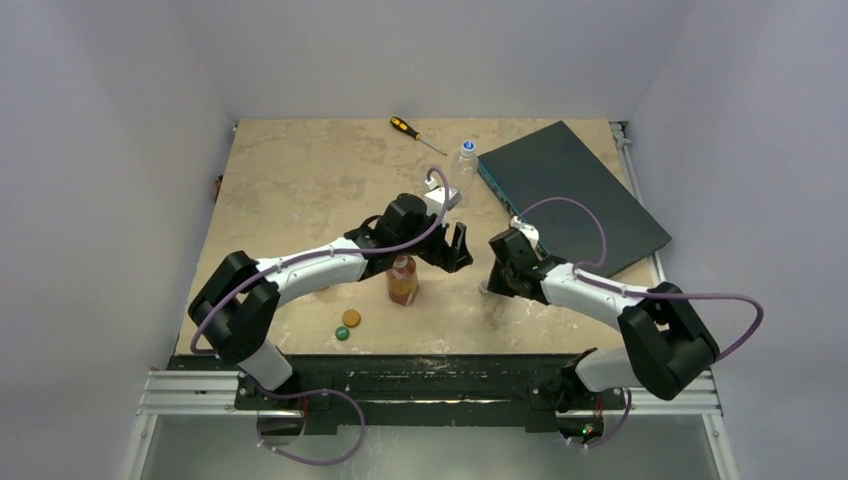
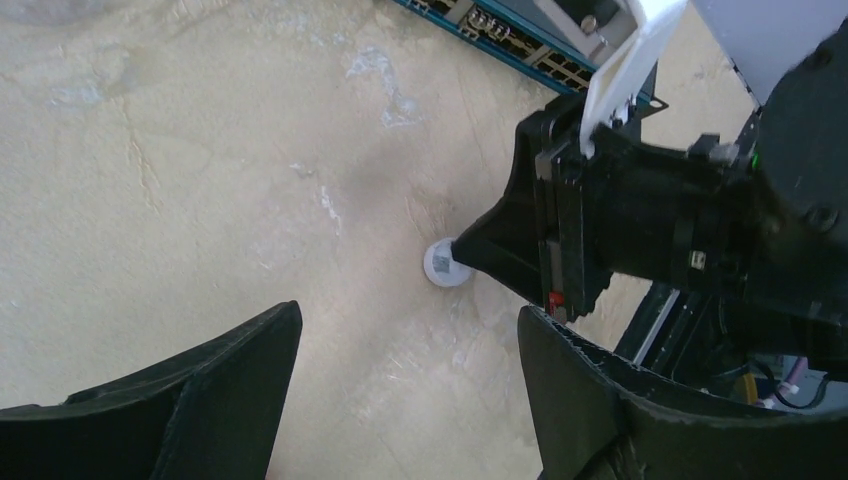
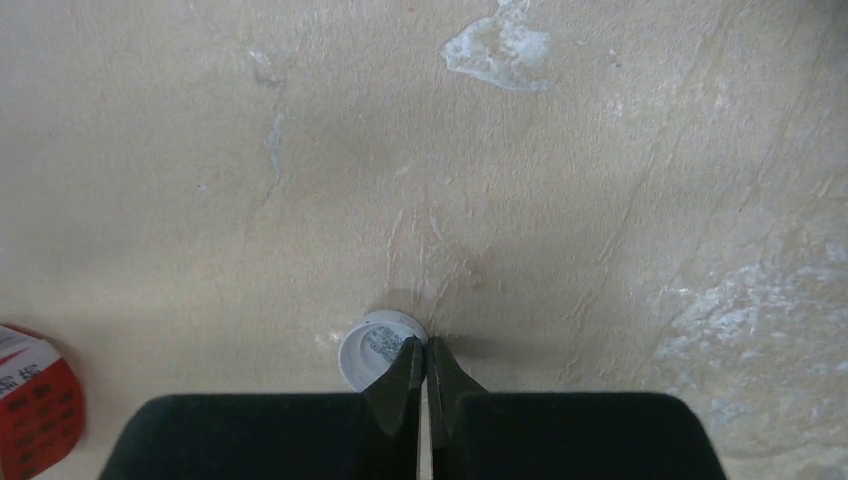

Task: Screw on the bottle caps
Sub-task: Adjust the bottle cap at the center of the board.

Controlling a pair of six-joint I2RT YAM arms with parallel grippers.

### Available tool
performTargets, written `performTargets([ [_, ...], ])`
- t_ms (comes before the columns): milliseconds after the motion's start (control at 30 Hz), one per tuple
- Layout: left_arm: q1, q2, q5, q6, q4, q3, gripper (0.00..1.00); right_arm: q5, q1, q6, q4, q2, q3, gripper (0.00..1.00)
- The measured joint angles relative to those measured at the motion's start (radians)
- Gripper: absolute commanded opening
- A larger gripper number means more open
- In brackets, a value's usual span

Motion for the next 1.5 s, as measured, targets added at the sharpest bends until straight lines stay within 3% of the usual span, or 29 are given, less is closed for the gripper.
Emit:
performTargets([
  [167,0.0,0.0,0.041,-0.071,0.061,-0.053,0.72,-0.185,-0.133,-0.009,0.109,-0.06,-0.079,0.0],
  [367,0.012,0.0,0.093,-0.175,0.176,-0.073,0.74,-0.491,-0.277,0.031,0.308,-0.175,-0.141,0.0],
  [600,0.069,-0.012,0.186,-0.234,0.283,-0.073,0.82,-0.885,-0.355,0.254,0.817,-0.173,-0.227,0.0],
  [767,0.126,-0.069,0.322,-0.214,0.388,-0.074,0.85,-1.038,-0.369,0.483,1.174,-0.116,-0.274,0.0],
  [1000,0.139,-0.18,0.526,-0.148,0.739,-0.164,0.87,-1.145,-0.37,0.826,1.634,-0.019,-0.286,0.0],
  [1200,0.132,-0.164,0.624,-0.145,0.983,-0.203,0.87,-1.151,-0.37,1.054,1.75,0.055,-0.293,0.0],
  [1500,0.034,-0.185,0.546,0.085,0.866,-0.218,0.83,-1.14,-0.37,1.159,1.795,0.024,-0.296,0.0],
])
